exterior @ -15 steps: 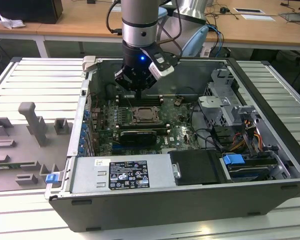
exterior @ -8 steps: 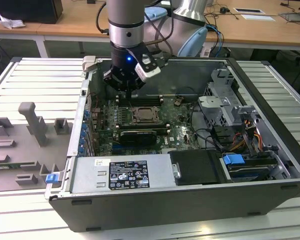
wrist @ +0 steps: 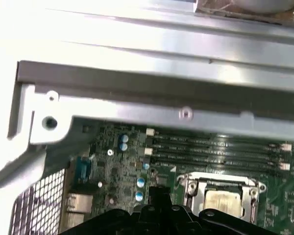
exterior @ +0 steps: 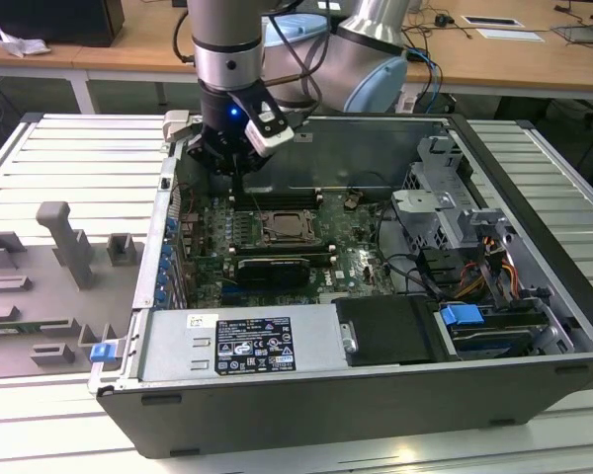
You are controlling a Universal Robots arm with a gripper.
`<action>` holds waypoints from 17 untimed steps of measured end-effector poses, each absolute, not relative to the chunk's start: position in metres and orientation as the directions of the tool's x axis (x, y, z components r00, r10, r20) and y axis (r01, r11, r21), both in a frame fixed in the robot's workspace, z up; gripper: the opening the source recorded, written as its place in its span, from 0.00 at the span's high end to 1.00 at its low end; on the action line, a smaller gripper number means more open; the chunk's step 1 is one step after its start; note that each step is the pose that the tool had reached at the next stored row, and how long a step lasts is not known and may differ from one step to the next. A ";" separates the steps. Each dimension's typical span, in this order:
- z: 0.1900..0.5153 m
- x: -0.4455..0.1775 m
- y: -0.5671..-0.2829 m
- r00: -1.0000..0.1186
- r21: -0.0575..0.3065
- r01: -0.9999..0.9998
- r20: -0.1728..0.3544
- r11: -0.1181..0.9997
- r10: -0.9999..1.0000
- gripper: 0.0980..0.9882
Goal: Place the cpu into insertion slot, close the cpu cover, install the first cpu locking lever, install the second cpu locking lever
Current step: 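Install the first cpu locking lever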
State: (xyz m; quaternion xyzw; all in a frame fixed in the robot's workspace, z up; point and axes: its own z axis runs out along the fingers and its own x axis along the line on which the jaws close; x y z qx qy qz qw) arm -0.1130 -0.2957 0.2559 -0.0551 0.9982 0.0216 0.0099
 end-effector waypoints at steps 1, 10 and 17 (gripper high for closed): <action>0.256 -0.113 -0.294 -0.994 0.042 -0.111 -0.022 0.993 -0.110 0.99; 0.254 -0.103 -0.292 -0.994 0.042 -0.111 -0.022 0.993 -0.110 0.99; 0.254 -0.095 -0.292 -0.994 0.042 -0.111 -0.022 0.993 -0.110 0.99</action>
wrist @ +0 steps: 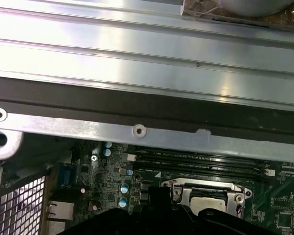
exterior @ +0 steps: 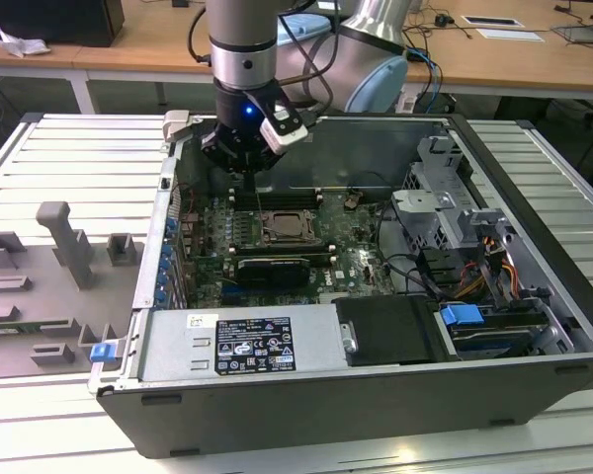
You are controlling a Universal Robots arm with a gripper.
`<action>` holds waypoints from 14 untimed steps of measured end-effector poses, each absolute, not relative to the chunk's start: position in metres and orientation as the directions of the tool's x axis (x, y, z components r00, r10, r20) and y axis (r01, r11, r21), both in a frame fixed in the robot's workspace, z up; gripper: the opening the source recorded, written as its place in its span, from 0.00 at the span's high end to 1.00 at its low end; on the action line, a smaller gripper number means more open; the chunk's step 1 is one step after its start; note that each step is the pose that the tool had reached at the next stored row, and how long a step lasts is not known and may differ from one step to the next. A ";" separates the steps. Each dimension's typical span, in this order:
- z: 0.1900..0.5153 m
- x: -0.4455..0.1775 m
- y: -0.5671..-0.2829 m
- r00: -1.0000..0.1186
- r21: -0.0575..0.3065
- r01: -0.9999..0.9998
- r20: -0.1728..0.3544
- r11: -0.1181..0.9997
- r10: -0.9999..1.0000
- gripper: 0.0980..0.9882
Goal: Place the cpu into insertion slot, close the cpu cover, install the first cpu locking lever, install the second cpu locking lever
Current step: 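Install the first cpu locking lever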
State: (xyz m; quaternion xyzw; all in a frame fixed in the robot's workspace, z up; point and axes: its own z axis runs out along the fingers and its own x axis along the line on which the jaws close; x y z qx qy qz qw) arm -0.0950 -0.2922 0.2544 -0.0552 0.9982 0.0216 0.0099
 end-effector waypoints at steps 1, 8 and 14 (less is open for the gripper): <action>0.254 -0.094 -0.292 -0.994 0.042 -0.110 -0.022 0.993 -0.110 0.99; 0.254 -0.089 -0.292 -0.994 0.042 -0.111 -0.022 0.993 -0.110 0.99; 0.254 -0.085 -0.292 -0.994 0.042 -0.111 -0.022 0.993 -0.110 0.99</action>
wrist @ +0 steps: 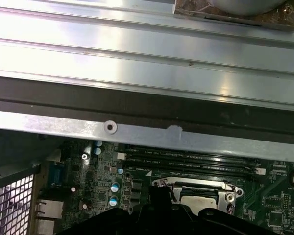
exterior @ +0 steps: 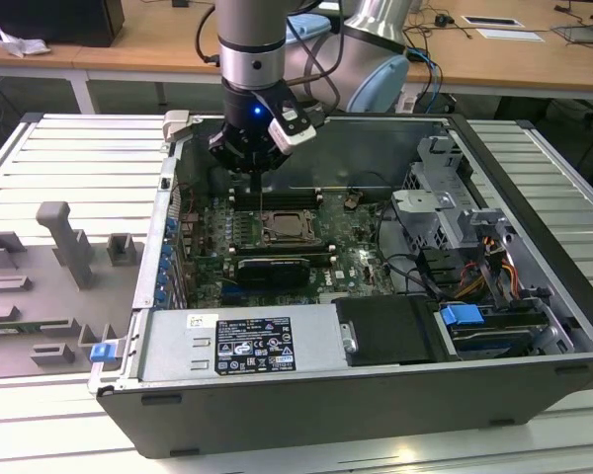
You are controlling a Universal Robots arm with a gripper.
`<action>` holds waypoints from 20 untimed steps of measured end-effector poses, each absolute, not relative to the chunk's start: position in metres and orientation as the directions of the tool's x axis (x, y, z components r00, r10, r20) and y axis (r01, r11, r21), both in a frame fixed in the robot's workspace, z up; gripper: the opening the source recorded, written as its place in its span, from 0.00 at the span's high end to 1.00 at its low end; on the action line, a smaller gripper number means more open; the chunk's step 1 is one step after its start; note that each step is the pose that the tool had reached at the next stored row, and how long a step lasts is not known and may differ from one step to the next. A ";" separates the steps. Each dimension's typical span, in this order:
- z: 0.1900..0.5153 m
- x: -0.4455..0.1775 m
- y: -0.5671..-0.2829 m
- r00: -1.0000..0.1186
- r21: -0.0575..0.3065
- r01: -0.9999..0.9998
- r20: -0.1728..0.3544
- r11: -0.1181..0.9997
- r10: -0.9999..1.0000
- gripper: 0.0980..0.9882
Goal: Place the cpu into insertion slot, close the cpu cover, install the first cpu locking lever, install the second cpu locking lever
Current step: 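Install the first cpu locking lever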
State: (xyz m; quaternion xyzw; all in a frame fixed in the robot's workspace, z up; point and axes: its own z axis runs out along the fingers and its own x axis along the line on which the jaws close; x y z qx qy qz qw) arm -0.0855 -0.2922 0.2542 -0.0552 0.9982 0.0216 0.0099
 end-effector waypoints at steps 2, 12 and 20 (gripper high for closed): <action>0.254 -0.084 -0.292 -0.994 0.042 -0.111 -0.022 0.993 -0.110 0.99; 0.254 -0.078 -0.292 -0.994 0.042 -0.111 -0.022 0.993 -0.110 0.99; 0.249 -0.065 -0.292 -0.995 0.062 -0.099 -0.024 0.993 -0.098 0.99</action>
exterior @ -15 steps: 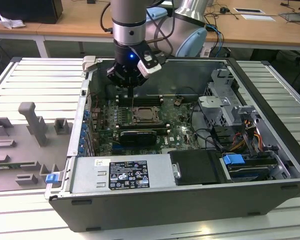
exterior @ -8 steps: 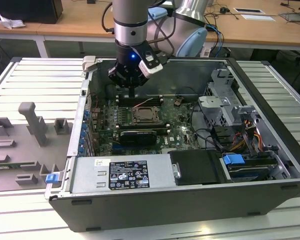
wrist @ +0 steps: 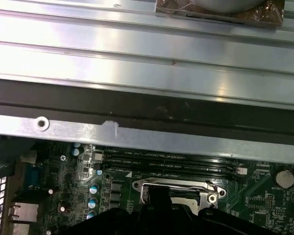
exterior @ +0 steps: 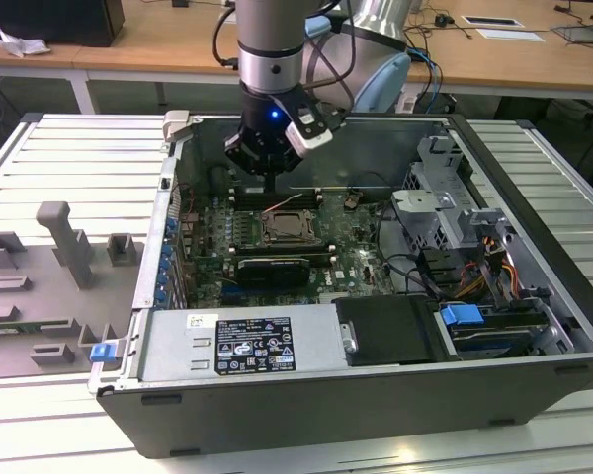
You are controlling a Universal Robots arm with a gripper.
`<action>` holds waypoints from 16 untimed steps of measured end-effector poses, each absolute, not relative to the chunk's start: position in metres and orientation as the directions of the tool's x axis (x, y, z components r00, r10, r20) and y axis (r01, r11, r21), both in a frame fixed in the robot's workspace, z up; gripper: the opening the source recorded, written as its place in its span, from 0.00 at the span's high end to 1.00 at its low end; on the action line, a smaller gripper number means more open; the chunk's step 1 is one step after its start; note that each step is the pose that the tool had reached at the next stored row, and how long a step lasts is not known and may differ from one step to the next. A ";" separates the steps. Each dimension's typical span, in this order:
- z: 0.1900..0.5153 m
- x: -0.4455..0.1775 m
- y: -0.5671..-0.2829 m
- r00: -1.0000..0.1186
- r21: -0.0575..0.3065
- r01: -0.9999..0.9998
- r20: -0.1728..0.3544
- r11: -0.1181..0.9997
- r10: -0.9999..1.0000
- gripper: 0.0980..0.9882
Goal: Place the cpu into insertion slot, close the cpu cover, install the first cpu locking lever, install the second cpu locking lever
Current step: 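Install the first cpu locking lever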
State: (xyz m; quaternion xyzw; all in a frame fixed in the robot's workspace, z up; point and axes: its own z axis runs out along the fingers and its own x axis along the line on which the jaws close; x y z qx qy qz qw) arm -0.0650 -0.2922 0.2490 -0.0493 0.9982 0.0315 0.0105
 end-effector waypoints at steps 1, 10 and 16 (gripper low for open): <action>0.248 -0.065 -0.292 -0.995 0.072 -0.095 -0.025 0.993 -0.094 0.99; 0.231 -0.055 -0.289 -0.996 0.083 -0.090 -0.026 0.992 -0.088 0.99; 0.226 -0.049 -0.287 -0.996 0.090 -0.087 -0.027 0.992 -0.085 0.99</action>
